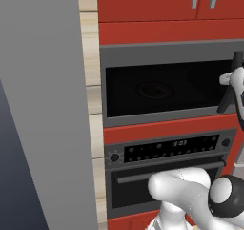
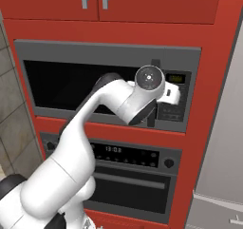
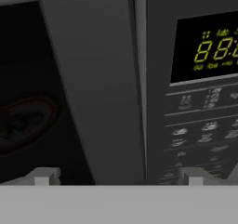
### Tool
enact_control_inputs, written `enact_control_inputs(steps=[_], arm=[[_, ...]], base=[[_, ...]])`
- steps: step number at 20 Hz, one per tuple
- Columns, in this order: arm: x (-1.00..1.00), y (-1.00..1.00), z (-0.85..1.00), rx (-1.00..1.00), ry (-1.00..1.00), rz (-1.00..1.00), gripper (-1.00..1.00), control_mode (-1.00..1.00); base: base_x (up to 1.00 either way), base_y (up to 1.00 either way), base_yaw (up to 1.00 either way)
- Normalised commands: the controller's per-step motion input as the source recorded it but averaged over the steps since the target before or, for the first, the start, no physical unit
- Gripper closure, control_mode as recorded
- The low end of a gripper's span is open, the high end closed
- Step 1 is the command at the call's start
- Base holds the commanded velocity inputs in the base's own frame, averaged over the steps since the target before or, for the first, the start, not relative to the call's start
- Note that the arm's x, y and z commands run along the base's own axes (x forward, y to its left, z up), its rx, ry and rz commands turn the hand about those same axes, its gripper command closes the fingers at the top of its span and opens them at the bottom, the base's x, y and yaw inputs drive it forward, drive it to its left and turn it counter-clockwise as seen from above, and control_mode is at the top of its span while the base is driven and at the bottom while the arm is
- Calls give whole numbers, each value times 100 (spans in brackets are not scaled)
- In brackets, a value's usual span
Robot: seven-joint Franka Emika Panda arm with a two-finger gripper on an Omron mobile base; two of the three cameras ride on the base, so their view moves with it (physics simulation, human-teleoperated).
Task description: Retrieve the reheated potato from the microwave, then place the potato, cheese, and condiment on the cutting board.
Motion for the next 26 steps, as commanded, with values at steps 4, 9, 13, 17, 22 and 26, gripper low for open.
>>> enact_control_inputs(steps=[4,9,13,17,22,26], arm=[[39,-8,-16,9,0,11,-100,-100],[39,2,-15,2,0,6,-100,-100],[44,10,-16,0,0,2,-100,-100],[46,15,-17,0,0,0,100,-100],[27,17,-12,5,0,1,100,-100],[-2,37,-14,3,-1,9,100,-100]], base=[[0,0,0],[0,0,0],[0,0,0],[0,0,0],[0,0,0],[0,0,0]])
